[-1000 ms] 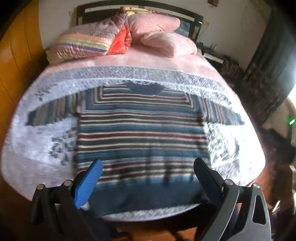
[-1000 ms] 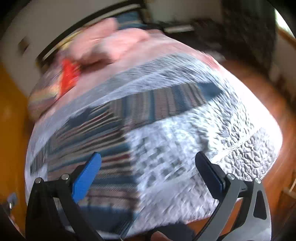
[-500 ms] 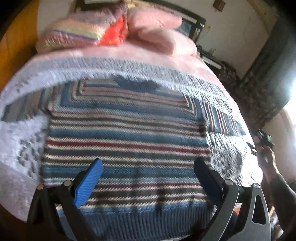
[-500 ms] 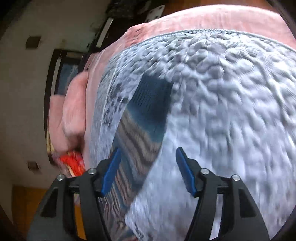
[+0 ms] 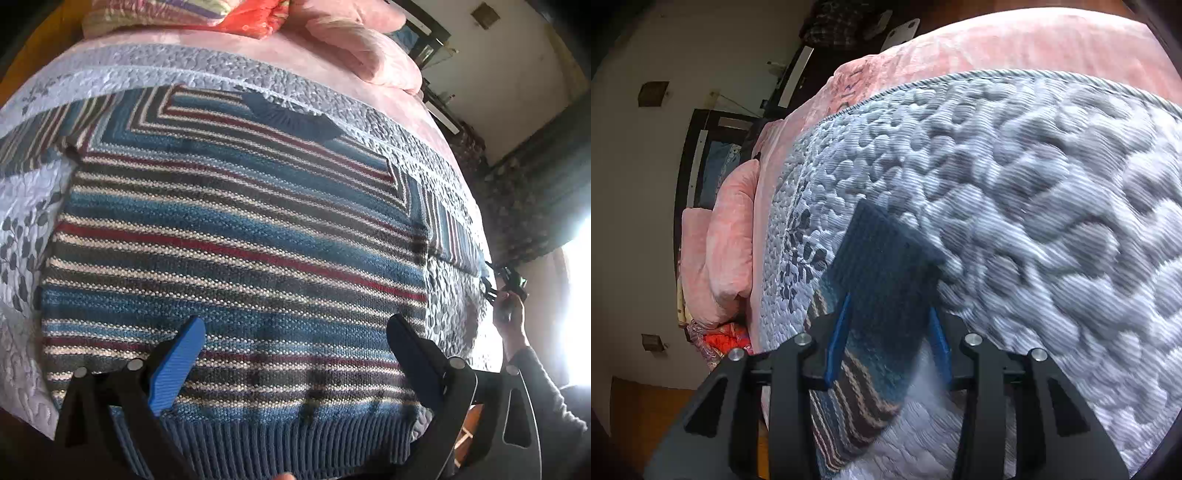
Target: Fold small clothes
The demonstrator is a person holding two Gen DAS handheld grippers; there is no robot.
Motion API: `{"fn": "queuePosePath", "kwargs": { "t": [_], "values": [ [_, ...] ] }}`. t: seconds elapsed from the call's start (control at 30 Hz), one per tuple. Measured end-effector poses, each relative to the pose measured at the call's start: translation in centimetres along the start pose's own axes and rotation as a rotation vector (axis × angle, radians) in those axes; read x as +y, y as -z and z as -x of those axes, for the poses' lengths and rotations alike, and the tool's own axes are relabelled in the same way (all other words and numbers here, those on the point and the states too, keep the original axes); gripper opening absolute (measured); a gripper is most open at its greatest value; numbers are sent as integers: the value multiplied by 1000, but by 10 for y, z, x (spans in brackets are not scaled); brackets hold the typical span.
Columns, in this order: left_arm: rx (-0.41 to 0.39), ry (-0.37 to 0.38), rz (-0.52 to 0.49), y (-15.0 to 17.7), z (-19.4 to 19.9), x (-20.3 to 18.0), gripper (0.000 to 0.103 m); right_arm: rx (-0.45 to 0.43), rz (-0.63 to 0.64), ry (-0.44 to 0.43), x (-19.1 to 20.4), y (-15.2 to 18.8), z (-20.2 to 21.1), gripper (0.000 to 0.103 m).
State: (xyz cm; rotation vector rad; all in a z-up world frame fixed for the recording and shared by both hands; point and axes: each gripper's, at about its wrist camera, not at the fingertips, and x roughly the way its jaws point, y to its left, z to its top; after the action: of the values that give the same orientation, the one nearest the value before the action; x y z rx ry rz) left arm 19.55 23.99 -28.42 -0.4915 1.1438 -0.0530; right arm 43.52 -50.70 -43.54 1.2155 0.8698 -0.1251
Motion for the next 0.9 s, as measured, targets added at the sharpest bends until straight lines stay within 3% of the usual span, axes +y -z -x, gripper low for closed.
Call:
{"fn": "queuePosePath", "kwargs": {
  "t": [0.03, 0.1, 0.2, 0.3, 0.43, 0.7, 0.9],
  "values": [
    [-6, -4, 7, -2, 1, 3, 99, 0, 0, 2, 1, 0, -1, 34],
    [-14, -12, 10, -5, 4, 6, 99, 1, 13, 7, 9, -1, -5, 19],
    [-27, -22, 0, -9, 10, 10, 99, -21, 54, -1, 26, 6, 2, 10],
    [-39, -51, -15, -12, 16, 10, 99, -37, 143, -11, 58, 20, 14, 9],
    [-44, -36, -8, -15, 24, 12, 99, -51, 298, -33, 116, 53, 32, 9],
    [-38, 8, -41, -31, 37, 4, 99, -69, 599, -80, 234, 157, 54, 9],
    [-90, 52, -71, -53, 52, -5, 99, -39, 801, -72, 296, 246, 35, 9]
  ]
}}
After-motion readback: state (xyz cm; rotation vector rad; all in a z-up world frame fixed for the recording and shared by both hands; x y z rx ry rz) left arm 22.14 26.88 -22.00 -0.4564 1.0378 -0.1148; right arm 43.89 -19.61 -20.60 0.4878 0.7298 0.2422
